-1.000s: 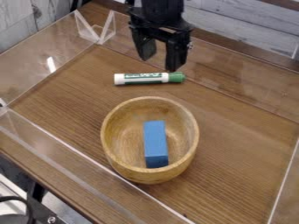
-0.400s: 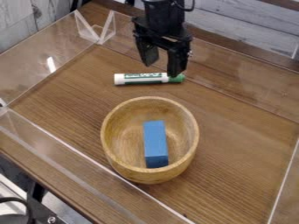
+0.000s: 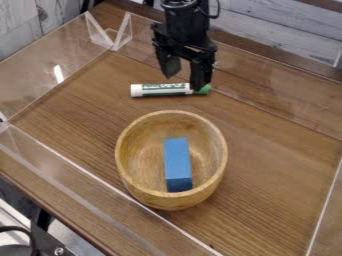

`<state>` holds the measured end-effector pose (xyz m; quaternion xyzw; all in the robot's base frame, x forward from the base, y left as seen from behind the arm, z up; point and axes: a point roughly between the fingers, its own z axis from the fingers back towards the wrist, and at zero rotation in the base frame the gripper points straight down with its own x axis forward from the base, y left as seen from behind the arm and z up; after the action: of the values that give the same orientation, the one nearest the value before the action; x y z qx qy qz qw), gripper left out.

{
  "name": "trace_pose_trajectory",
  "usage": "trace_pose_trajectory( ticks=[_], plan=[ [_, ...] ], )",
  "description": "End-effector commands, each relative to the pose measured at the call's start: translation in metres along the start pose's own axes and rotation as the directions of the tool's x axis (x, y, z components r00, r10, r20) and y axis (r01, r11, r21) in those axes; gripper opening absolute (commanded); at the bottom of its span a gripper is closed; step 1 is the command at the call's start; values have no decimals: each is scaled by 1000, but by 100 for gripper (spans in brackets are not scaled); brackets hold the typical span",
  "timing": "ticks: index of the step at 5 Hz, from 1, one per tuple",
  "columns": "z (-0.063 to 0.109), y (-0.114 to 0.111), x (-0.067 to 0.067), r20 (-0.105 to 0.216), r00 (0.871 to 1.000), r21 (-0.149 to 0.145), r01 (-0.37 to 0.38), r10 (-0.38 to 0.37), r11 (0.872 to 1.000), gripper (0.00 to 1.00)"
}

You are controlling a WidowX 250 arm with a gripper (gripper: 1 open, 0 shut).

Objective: Put the green marker in the brown bowl

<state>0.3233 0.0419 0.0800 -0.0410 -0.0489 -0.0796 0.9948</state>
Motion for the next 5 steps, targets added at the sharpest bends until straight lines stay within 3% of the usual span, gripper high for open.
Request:
trace_pose_trajectory(
  ticks=[1,5],
  plan=[
    [13,9,12,61,998,24,-5,3,1000,100],
    [8,19,10,61,998,31,-17,15,999,100]
  ],
)
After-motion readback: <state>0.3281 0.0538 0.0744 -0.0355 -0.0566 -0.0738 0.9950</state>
